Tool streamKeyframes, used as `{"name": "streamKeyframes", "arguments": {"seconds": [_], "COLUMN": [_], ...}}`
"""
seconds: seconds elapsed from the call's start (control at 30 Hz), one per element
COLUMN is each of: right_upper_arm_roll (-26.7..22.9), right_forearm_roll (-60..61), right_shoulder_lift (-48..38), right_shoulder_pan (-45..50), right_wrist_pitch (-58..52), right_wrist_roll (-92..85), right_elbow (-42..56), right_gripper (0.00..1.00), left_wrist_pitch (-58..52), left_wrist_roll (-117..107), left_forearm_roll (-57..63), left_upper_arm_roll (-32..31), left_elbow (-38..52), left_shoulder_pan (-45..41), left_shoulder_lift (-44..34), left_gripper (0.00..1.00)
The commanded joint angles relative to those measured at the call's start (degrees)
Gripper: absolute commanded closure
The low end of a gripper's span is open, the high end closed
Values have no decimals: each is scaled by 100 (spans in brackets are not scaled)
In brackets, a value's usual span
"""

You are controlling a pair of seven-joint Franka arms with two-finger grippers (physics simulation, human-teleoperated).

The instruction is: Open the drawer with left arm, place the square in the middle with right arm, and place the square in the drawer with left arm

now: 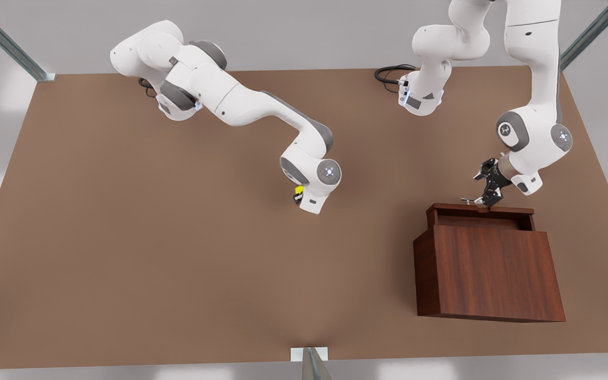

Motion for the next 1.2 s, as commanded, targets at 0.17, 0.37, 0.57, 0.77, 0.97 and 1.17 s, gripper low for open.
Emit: {"name": "streamKeyframes", "arguments": {"seconds": [0.17, 0.37, 0.57, 0.77, 0.97, 1.17], "right_upper_arm_roll": [49, 13, -22, -30, 49, 66], "right_forearm_roll": [-24, -86, -139, -139, 10, 802], "right_shoulder_lift": [17, 88, 132, 88, -1625, -4605], "right_shoulder_pan": [215, 294, 320, 312, -224, -3959], "right_wrist_pitch": [55, 64, 108, 108, -34, 1822], "right_wrist_roll": [-12, -601, -715, -724, -768, -1717], "right_elbow": [-9, -36, -27, 8, -1845, -5678], "right_gripper": [48, 48, 0, 0, 0, 0], "left_wrist_pitch": [-18, -159, -159, -449, -343, -308], "left_wrist_roll": [0, -53, -53, -185, -202, -202], "left_forearm_roll": [29, 109, 117, 126, 249, 258], "left_upper_arm_roll": [84, 111, 111, 111, 111, 111], "left_elbow": [0, -9, -26, -26, -26, -17], "left_shoulder_pan": [-5, 4, 4, 4, -5, -5], "left_shoulder_lift": [0, -79, -62, -176, -150, -106], "left_gripper": [0, 0, 0, 0, 0, 0]}}
